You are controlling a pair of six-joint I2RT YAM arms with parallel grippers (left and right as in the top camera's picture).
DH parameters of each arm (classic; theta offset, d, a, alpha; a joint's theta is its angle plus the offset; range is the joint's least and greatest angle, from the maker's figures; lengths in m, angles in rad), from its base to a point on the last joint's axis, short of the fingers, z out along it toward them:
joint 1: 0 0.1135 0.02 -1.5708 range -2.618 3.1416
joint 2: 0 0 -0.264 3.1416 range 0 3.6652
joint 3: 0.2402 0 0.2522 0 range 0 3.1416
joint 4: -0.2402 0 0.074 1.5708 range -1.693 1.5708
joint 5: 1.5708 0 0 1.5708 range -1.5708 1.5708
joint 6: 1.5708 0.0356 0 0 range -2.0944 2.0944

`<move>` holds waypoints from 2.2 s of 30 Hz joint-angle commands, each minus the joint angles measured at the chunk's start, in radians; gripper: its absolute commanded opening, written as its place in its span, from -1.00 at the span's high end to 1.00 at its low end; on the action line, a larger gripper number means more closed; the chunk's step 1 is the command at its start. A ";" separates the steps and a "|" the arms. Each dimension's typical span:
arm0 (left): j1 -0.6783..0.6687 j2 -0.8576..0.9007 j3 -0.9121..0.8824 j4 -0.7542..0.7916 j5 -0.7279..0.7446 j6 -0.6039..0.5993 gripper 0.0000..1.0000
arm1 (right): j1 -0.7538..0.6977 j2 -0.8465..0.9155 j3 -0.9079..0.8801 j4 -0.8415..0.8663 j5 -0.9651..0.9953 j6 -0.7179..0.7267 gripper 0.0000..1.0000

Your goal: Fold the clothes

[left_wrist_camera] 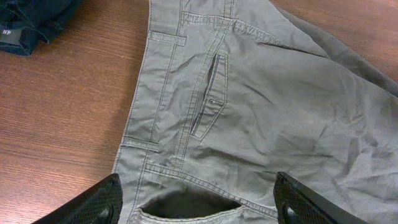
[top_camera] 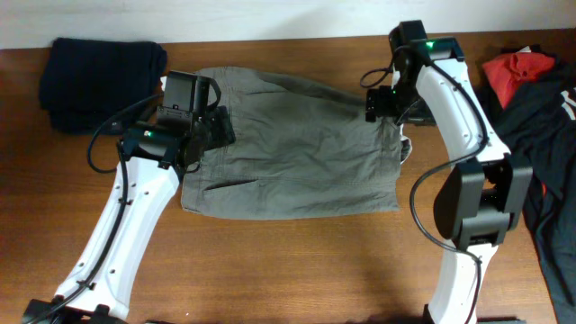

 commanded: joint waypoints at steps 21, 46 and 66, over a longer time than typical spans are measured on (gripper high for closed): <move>0.003 0.002 -0.002 0.004 -0.011 0.005 -0.55 | -0.090 0.129 0.141 0.109 -0.214 -0.051 0.92; 0.003 0.055 -0.002 0.095 0.032 0.005 -0.41 | -0.116 0.079 0.275 0.058 -0.205 -0.084 -0.14; 0.013 0.433 -0.002 0.317 0.307 0.043 0.98 | -0.084 0.081 -0.235 0.161 -0.300 -0.138 0.92</move>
